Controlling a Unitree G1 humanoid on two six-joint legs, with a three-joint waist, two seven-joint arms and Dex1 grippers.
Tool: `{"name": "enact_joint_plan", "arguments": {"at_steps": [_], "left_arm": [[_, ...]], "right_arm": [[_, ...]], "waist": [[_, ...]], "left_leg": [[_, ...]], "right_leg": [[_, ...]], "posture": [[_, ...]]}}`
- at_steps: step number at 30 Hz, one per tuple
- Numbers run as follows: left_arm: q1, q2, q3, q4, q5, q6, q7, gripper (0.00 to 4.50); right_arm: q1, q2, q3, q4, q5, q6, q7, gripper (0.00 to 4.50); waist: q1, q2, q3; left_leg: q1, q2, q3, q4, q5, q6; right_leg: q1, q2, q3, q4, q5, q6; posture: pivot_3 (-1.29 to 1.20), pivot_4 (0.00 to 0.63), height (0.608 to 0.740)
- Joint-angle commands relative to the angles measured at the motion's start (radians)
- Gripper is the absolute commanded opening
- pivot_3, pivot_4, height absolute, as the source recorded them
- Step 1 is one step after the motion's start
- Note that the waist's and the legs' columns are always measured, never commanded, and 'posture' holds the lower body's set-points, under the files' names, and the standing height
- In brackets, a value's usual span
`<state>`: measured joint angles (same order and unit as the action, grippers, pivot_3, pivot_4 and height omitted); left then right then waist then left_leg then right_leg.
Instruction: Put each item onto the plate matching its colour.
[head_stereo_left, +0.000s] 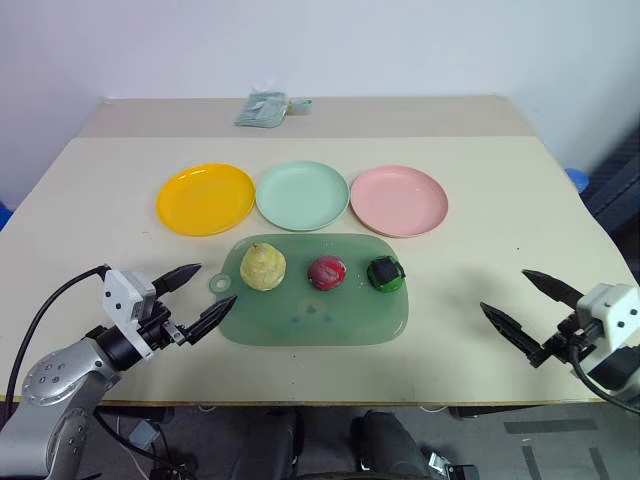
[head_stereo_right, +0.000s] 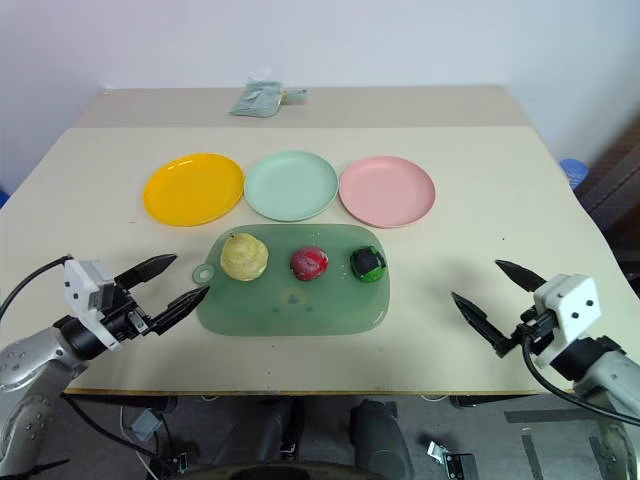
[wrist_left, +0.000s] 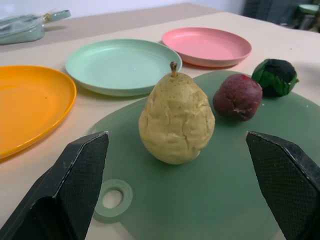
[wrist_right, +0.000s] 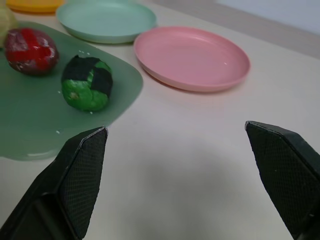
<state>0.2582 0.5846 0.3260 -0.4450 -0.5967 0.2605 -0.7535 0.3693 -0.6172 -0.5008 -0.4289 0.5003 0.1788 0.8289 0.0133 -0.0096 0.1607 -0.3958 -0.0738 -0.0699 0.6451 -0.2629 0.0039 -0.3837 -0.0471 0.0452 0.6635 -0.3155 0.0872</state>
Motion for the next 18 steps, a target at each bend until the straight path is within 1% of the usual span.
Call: {"name": "enact_joint_plan", "arguments": {"at_steps": [1,6,8,12,18], "left_arm": [[-0.037,-0.002,-0.020,-0.055,-0.006,0.059,0.062,4.46],[-0.128,-0.018,-0.056,-0.051,-0.034,0.162,0.139,4.46],[-0.161,-0.027,-0.073,-0.049,-0.028,0.201,0.175,4.46],[-0.222,-0.060,-0.136,-0.050,-0.002,0.205,0.199,4.46],[-0.259,-0.080,-0.191,-0.009,0.061,0.197,0.217,4.46]], "right_arm": [[-0.034,-0.010,0.050,-0.037,0.020,-0.041,0.051,4.50],[-0.089,-0.008,0.153,-0.087,0.017,-0.055,0.083,4.50],[-0.106,-0.013,0.176,-0.105,0.027,-0.054,0.095,4.50],[-0.178,-0.042,0.212,-0.104,0.075,-0.033,0.150,4.50],[-0.262,-0.069,0.236,-0.063,0.087,-0.018,0.180,4.50]], "waist": [[0.001,0.000,0.000],[0.000,0.000,0.000],[0.000,0.000,0.000],[0.000,-0.001,0.000],[0.000,-0.001,0.000]], "left_leg": [[0.000,0.000,0.000,0.000,0.000,0.000],[0.000,0.000,0.000,0.001,0.000,0.000],[0.000,0.000,0.000,0.000,0.000,0.000],[0.000,0.000,0.000,0.001,0.000,0.000],[0.000,0.000,0.000,0.000,0.000,0.000]], "right_leg": [[0.000,0.000,0.000,0.000,0.000,0.000],[0.000,0.000,0.000,0.000,0.000,0.000],[-0.001,0.000,0.000,0.000,0.000,0.000],[0.000,0.000,0.000,0.000,0.000,0.001],[-0.001,0.000,-0.001,0.000,0.000,0.001]], "posture": [[0.00,0.150,0.740],[0.00,0.150,0.740],[0.00,0.150,0.740],[0.00,0.150,0.740],[0.00,0.150,0.740]]}}
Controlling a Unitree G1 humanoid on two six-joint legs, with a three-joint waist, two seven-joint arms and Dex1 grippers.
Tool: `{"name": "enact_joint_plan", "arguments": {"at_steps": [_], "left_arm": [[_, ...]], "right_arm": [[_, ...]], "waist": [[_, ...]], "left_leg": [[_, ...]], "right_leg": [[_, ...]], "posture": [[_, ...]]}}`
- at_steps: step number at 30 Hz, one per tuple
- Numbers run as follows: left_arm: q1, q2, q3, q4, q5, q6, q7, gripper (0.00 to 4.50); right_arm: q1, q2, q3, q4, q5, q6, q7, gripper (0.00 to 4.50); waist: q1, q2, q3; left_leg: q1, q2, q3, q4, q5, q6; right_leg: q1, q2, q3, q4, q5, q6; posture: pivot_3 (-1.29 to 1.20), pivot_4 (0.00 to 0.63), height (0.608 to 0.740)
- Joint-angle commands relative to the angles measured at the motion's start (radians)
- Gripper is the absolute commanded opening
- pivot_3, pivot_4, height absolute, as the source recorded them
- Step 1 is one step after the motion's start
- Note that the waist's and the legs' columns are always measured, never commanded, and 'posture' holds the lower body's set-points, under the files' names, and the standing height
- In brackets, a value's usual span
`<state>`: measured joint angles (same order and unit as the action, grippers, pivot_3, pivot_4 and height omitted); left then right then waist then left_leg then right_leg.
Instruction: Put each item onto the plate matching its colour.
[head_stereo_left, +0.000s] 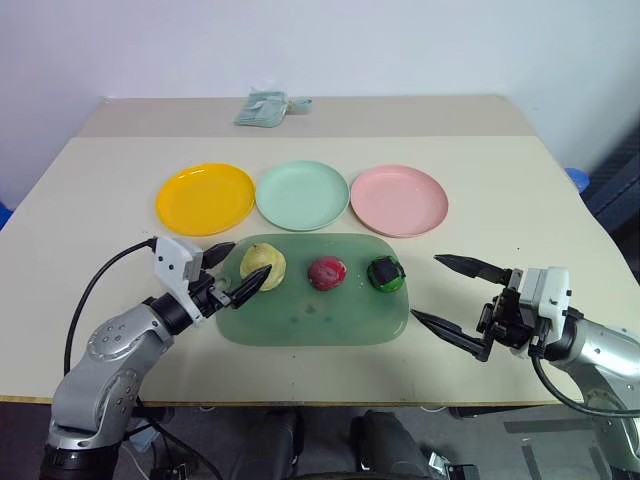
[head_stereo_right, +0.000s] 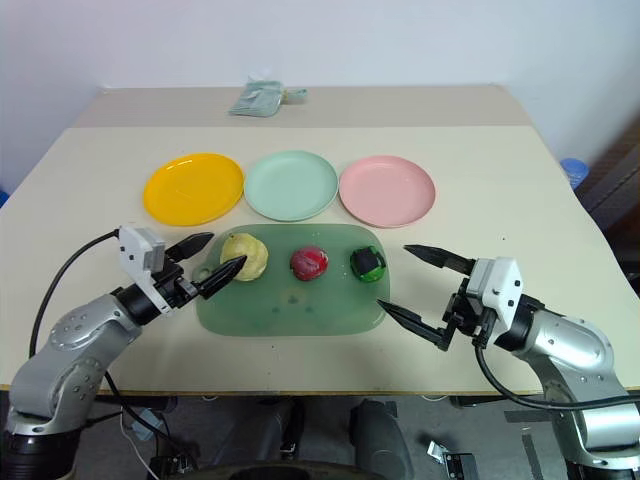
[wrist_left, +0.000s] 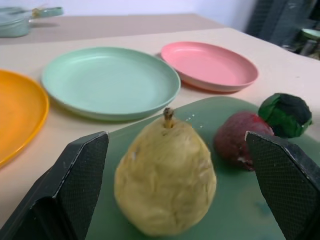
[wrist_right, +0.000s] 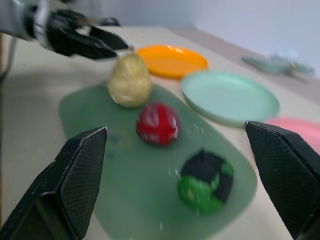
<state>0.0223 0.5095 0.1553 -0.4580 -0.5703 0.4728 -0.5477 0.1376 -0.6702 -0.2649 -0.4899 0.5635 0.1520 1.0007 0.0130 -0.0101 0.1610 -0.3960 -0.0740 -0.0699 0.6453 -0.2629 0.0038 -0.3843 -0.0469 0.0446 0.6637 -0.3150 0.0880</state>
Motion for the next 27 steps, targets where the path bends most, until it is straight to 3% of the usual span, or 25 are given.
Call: {"name": "enact_joint_plan", "arguments": {"at_steps": [1,11,15,18,22,27], "left_arm": [[-0.030,-0.008,-0.030,0.012,0.049,-0.023,0.013,4.46],[-0.100,-0.077,-0.134,0.097,0.166,-0.008,0.070,4.46],[-0.105,-0.098,-0.142,0.106,0.189,-0.007,0.096,3.21],[-0.137,-0.135,-0.103,0.122,0.162,0.002,0.123,3.10],[-0.243,-0.170,0.004,0.188,0.137,0.049,0.233,3.10],[-0.543,-0.196,0.102,0.525,0.298,-0.086,0.521,3.10]], "right_arm": [[-0.046,-0.019,0.004,-0.004,0.030,0.019,0.002,4.50],[-0.123,-0.026,0.015,-0.061,0.043,0.108,-0.073,4.50],[-0.120,-0.031,0.005,-0.080,0.048,0.129,-0.091,4.50],[-0.115,-0.033,0.000,-0.092,0.050,0.139,-0.105,4.50],[-0.118,-0.031,-0.003,-0.094,0.045,0.142,-0.120,4.50],[-0.155,-0.023,0.014,-0.065,0.027,0.135,-0.140,4.50]], "waist": [[0.000,0.000,0.000],[0.001,0.000,0.000],[0.001,0.000,0.000],[0.002,0.000,0.000],[0.002,-0.001,0.001],[0.003,-0.003,0.001]], "left_leg": [[0.000,0.000,0.000,0.000,0.000,0.000],[-0.002,0.000,0.000,0.000,0.000,0.000],[-0.004,0.000,0.000,0.001,0.000,0.000],[-0.004,0.000,0.000,0.001,0.000,0.000],[-0.004,0.000,0.000,0.002,0.000,0.000],[-0.005,-0.001,-0.001,0.003,0.001,-0.001]], "right_leg": [[0.000,0.000,0.000,0.000,0.000,0.000],[-0.002,0.000,0.000,0.000,0.000,0.000],[-0.004,0.000,0.000,0.001,0.000,0.000],[-0.004,0.000,0.000,0.001,0.000,0.001],[-0.004,0.000,-0.001,0.001,0.001,0.001],[-0.005,0.001,-0.002,0.002,0.002,0.003]], "posture": [[0.00,0.150,0.740],[0.00,0.150,0.740],[0.00,0.150,0.740],[0.00,0.150,0.740],[0.00,0.150,0.740],[0.00,0.150,0.740]]}}
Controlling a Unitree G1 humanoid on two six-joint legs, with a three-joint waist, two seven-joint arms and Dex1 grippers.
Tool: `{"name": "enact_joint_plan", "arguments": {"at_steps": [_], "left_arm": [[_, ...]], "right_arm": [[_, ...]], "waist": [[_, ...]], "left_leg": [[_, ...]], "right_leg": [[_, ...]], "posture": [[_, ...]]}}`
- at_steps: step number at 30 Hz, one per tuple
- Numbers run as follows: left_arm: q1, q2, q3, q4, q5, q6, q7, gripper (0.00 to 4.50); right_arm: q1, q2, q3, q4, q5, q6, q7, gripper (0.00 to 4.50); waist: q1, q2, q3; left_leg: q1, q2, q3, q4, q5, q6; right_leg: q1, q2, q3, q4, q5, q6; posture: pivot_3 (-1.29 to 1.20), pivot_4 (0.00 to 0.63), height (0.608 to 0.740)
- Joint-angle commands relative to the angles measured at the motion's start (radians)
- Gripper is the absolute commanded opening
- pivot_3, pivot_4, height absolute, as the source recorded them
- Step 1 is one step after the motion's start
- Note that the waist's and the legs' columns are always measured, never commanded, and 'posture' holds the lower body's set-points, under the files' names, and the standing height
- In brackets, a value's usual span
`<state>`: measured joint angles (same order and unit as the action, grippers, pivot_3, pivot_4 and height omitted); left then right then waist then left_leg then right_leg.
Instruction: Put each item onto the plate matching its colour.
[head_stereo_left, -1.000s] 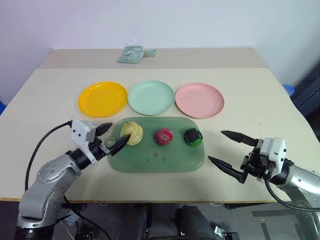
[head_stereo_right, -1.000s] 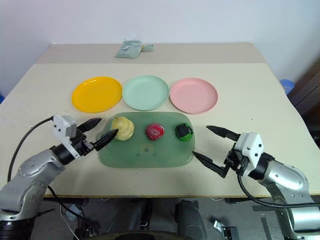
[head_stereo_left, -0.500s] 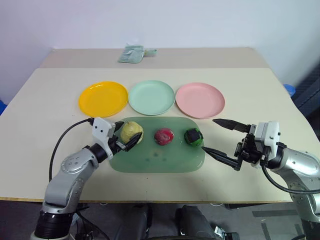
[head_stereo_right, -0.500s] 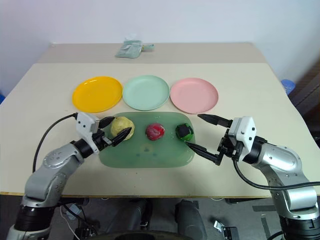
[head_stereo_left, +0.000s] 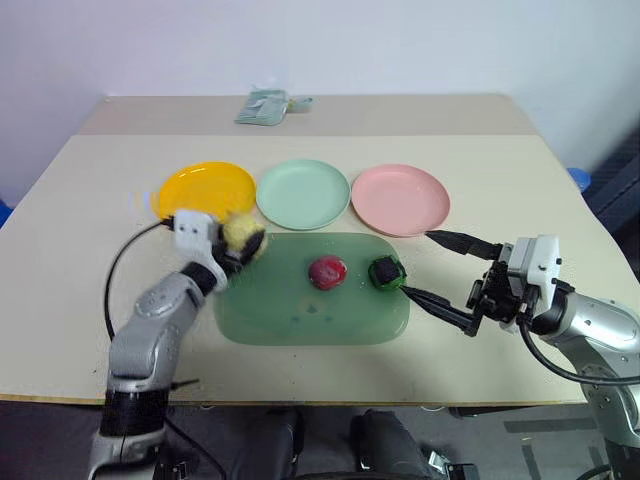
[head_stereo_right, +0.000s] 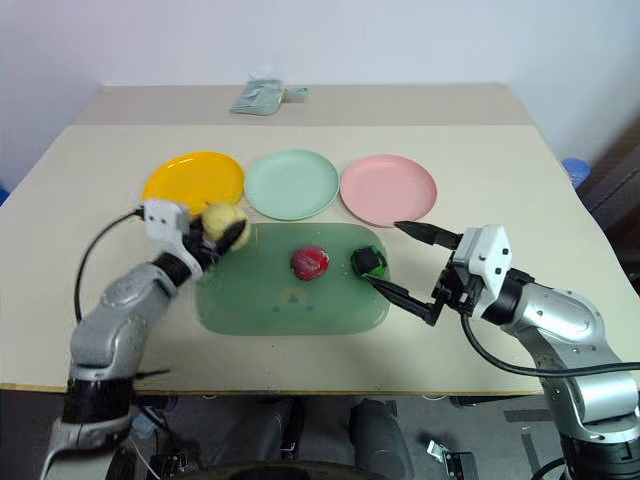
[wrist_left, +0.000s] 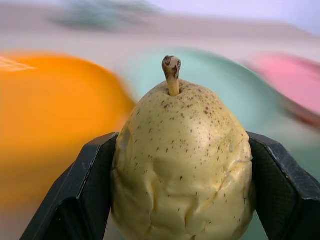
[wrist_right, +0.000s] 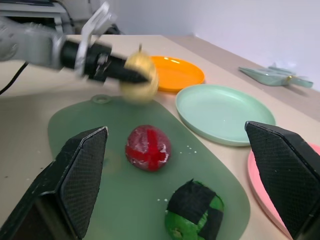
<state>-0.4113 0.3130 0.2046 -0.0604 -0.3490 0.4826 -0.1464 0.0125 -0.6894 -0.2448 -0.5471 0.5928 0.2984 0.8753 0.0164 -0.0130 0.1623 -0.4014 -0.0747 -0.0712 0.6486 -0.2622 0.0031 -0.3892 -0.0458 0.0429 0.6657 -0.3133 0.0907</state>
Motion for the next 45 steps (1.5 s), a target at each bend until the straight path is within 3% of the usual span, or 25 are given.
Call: {"name": "enact_joint_plan", "arguments": {"at_steps": [1,7,12,14,15,17,23,28,32,34,37,40,45], "left_arm": [[-0.160,-0.003,0.054,0.203,0.102,-0.122,0.153,3.10],[-0.403,-0.036,0.054,0.643,0.173,-0.314,0.217,3.10],[-0.531,-0.057,0.049,0.901,0.191,-0.441,0.215,3.10],[-0.549,-0.065,0.044,0.950,0.195,-0.477,0.207,4.16],[-0.553,-0.069,0.043,0.963,0.194,-0.490,0.205,4.46],[-0.554,-0.075,0.047,0.969,0.194,-0.511,0.212,4.46],[-0.463,-0.074,0.053,0.780,0.172,-0.478,0.199,4.46],[-0.232,-0.037,0.030,0.310,0.082,-0.303,0.049,4.46],[-0.026,0.020,0.079,-0.022,-0.161,-0.134,-0.155,4.46],[0.102,0.093,0.085,-0.138,-0.251,-0.071,-0.292,4.46],[0.234,0.201,0.111,-0.206,-0.352,-0.002,-0.451,4.46],[0.364,0.297,0.078,-0.221,-0.318,-0.054,-0.634,4.46],[0.513,0.404,0.090,-0.158,-0.302,-0.142,-0.890,4.46]], "right_arm": [[-0.042,0.001,0.001,0.004,-0.011,-0.014,-0.021,4.50],[-0.100,0.022,0.040,0.064,-0.049,-0.032,-0.039,4.50],[-0.120,0.032,0.060,0.086,-0.067,-0.048,-0.046,4.50],[-0.116,0.035,0.059,0.090,-0.071,-0.057,-0.044,4.50],[-0.112,0.036,0.057,0.092,-0.071,-0.062,-0.043,4.50],[-0.103,0.039,0.054,0.089,-0.072,-0.067,-0.044,4.50],[-0.088,0.042,0.053,0.075,-0.075,-0.067,-0.062,4.50],[-0.094,0.039,0.056,0.061,-0.061,-0.033,-0.085,4.50],[-0.088,0.039,0.055,0.054,-0.050,-0.013,-0.094,4.50],[-0.079,0.042,0.063,0.051,-0.054,-0.005,-0.101,4.50],[-0.067,0.052,0.079,0.035,-0.055,0.008,-0.113,4.50],[-0.082,0.052,0.130,0.041,-0.082,0.031,-0.120,4.50],[-0.258,0.112,0.285,0.156,-0.228,0.193,-0.292,4.50]], "waist": [[-0.001,0.000,0.000],[0.000,-0.001,0.000],[-0.002,-0.006,0.003],[-0.003,-0.006,0.003],[-0.003,-0.006,0.003],[-0.004,-0.006,0.003],[-0.005,-0.006,0.003],[-0.008,-0.006,0.003],[-0.006,-0.005,0.002],[-0.006,-0.004,0.002],[-0.006,-0.003,0.001],[-0.005,-0.003,0.001],[-0.011,-0.001,0.001]], "left_leg": [[0.000,0.000,0.000,0.000,0.000,0.000],[-0.004,-0.002,0.000,0.002,0.001,-0.002],[-0.008,-0.002,0.000,0.003,0.002,-0.003],[-0.008,-0.002,0.000,0.003,0.002,-0.003],[-0.008,-0.002,0.000,0.003,0.002,-0.003],[-0.008,-0.002,0.000,0.003,0.002,-0.003],[-0.008,-0.002,0.000,0.003,0.002,-0.003],[-0.008,-0.002,0.001,0.002,0.002,-0.003],[-0.008,-0.002,0.001,0.002,0.003,-0.004],[-0.008,-0.002,0.001,0.002,0.002,-0.003],[-0.007,-0.002,0.000,0.001,0.001,-0.001],[-0.007,-0.002,0.000,0.001,0.001,-0.001],[-0.005,-0.001,0.000,-0.001,0.001,-0.001]], "right_leg": [[0.000,0.000,0.000,0.000,0.000,0.000],[-0.004,-0.001,0.000,0.000,0.001,0.002],[-0.008,-0.001,0.000,0.001,0.001,0.002],[-0.008,-0.001,0.000,0.001,0.001,0.002],[-0.008,-0.001,0.000,0.001,0.001,0.002],[-0.008,-0.001,0.000,0.001,0.001,0.002],[-0.009,-0.001,0.001,0.002,0.001,0.002],[-0.010,-0.001,0.002,0.003,0.001,0.002],[-0.010,-0.001,0.002,0.003,0.001,0.002],[-0.009,-0.001,0.002,0.003,0.001,0.002],[-0.008,-0.001,0.002,0.003,0.001,0.001],[-0.008,-0.001,0.001,0.002,0.002,0.000],[-0.007,-0.001,0.001,0.000,0.003,-0.002]], "posture": [[0.00,0.150,0.740],[0.00,0.150,0.740],[0.00,0.150,0.740],[0.00,0.150,0.740],[0.00,0.150,0.740],[0.00,0.150,0.740],[0.00,0.150,0.740],[0.00,0.150,0.740],[0.00,0.150,0.740],[0.00,0.150,0.740],[0.00,0.150,0.740],[0.00,0.150,0.740],[0.00,0.150,0.740]]}}
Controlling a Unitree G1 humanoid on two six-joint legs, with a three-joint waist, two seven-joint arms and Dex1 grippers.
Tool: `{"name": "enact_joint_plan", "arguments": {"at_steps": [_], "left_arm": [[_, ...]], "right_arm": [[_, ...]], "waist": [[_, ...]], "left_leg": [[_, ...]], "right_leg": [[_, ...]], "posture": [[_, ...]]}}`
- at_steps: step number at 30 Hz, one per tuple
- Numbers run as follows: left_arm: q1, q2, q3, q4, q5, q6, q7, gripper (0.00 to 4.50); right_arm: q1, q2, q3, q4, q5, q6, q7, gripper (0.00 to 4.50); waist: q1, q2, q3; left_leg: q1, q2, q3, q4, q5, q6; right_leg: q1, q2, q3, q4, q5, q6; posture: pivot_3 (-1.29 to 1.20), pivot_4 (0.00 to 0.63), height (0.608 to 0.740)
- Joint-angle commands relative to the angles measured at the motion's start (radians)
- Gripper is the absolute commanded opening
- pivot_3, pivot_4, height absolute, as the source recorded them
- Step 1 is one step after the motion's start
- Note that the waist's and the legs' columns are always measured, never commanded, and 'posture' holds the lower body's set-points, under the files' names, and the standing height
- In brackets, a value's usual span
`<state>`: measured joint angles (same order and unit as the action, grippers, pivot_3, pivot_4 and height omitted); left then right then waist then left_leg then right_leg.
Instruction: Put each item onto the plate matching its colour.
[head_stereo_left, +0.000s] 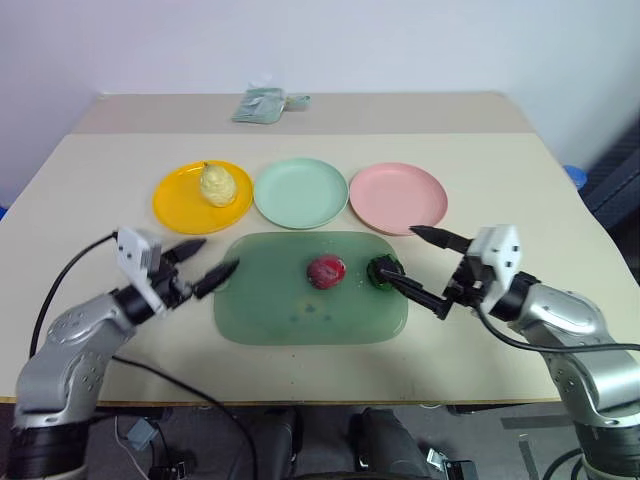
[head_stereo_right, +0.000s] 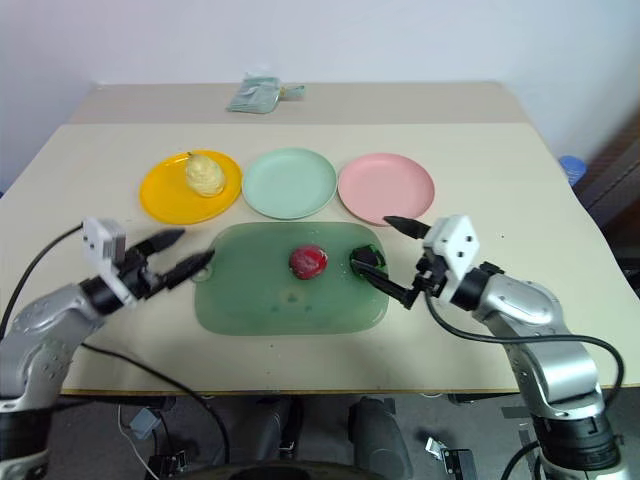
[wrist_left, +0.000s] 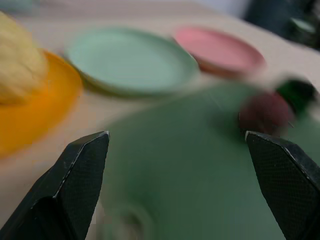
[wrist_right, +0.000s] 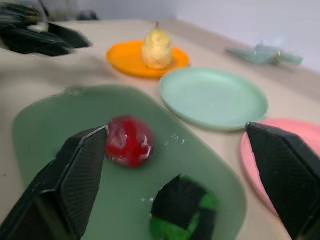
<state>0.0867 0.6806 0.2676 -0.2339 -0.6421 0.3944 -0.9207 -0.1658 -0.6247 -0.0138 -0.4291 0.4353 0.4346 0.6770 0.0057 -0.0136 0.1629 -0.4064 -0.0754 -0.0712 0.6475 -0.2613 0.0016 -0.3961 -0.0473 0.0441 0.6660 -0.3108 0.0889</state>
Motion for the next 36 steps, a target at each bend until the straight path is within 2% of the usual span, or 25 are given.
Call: {"name": "enact_joint_plan", "arguments": {"at_steps": [1,6,15,24,34,36], "left_arm": [[0.016,0.046,0.034,0.022,-0.014,-0.061,-0.139,4.46],[0.009,0.083,0.025,-0.007,-0.012,-0.103,-0.236,4.46],[0.028,0.095,-0.023,-0.128,-0.004,-0.116,-0.287,4.46],[-0.023,0.114,-0.043,-0.178,-0.001,-0.107,-0.277,4.46],[-0.043,0.117,-0.028,-0.177,-0.006,-0.114,-0.271,4.46],[-0.040,0.115,-0.025,-0.173,-0.006,-0.117,-0.271,4.50]], "right_arm": [[-0.100,0.067,0.069,0.046,-0.074,0.071,-0.103,4.50],[-0.163,0.116,0.136,0.068,-0.088,0.124,-0.096,4.50],[-0.204,0.126,0.196,0.105,-0.106,0.168,-0.044,4.50],[-0.261,0.155,0.261,0.176,-0.129,0.153,0.018,4.50],[-0.288,0.205,0.269,0.264,-0.128,0.131,0.080,4.50],[-0.294,0.215,0.269,0.281,-0.132,0.125,0.084,3.99]], "waist": [[-0.001,0.000,0.000],[0.006,0.000,0.000],[-0.001,0.001,0.000],[-0.003,0.001,0.000],[-0.011,0.001,0.000],[-0.016,0.001,0.000]], "left_leg": [[0.000,0.000,0.000,0.000,0.000,0.000],[-0.002,0.000,0.000,0.000,0.000,0.001],[-0.002,0.000,0.000,-0.001,-0.001,0.001],[-0.002,0.000,0.000,-0.001,-0.001,0.001],[-0.002,0.000,0.000,-0.001,0.000,0.001],[-0.002,0.000,0.000,-0.001,0.000,0.001]], "right_leg": [[-0.001,0.000,0.000,0.000,0.000,0.000],[-0.001,0.000,-0.001,-0.002,0.000,0.000],[-0.001,-0.001,-0.001,-0.002,0.000,0.000],[-0.001,0.000,-0.001,-0.001,0.000,0.000],[-0.002,0.000,-0.001,-0.001,0.000,0.000],[-0.002,0.000,-0.001,-0.001,0.000,0.000]], "posture": [[0.00,0.150,0.740],[0.00,0.150,0.740],[0.00,0.150,0.740],[0.00,0.150,0.740],[0.00,0.150,0.740],[0.00,0.150,0.740]]}}
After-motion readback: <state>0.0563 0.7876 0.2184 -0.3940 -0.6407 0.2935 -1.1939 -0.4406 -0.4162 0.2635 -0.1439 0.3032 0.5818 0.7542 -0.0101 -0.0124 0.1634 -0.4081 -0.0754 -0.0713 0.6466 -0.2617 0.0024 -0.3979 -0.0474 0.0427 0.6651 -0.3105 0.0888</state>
